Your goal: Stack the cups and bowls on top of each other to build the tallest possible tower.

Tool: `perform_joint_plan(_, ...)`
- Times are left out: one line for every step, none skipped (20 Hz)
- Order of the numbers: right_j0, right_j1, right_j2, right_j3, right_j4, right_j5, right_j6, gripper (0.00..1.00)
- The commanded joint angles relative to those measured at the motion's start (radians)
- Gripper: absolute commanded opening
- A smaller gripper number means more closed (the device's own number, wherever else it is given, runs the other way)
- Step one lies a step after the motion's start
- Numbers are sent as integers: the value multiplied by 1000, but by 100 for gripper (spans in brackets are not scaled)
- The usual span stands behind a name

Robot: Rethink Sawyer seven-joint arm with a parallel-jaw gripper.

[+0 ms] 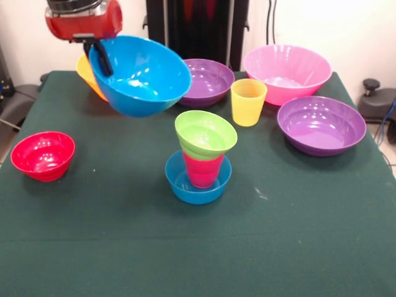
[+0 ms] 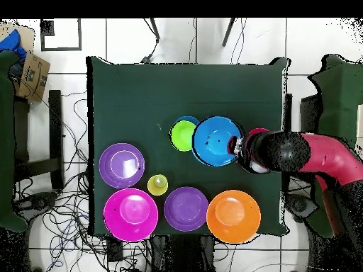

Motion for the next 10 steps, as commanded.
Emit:
perform_joint_plan(76,-65,79,-9,91,71,-93,0)
perform_joint_plan(79,-63,81,-3,101,62,-86,0)
perform_joint_plan(85,-57,83,9,110,40,-70,0)
perform_joint_plan(92,-55,81,19,115,21,-59,0)
perform_joint_plan(98,-53,79,29,119,1,-48,0)
perform_joint_plan(104,-57,76,36,123,-9,-38,0)
perform_joint_plan(110,-61,72,43,126,-19,-28,0)
perform_joint_plan(115,-70,72,49,134,-22,-20,0)
perform_joint_plan(127,-84,66,57,139,-23,-4,0)
perform_joint_plan(135,-88,61,60,143,-27,5,0)
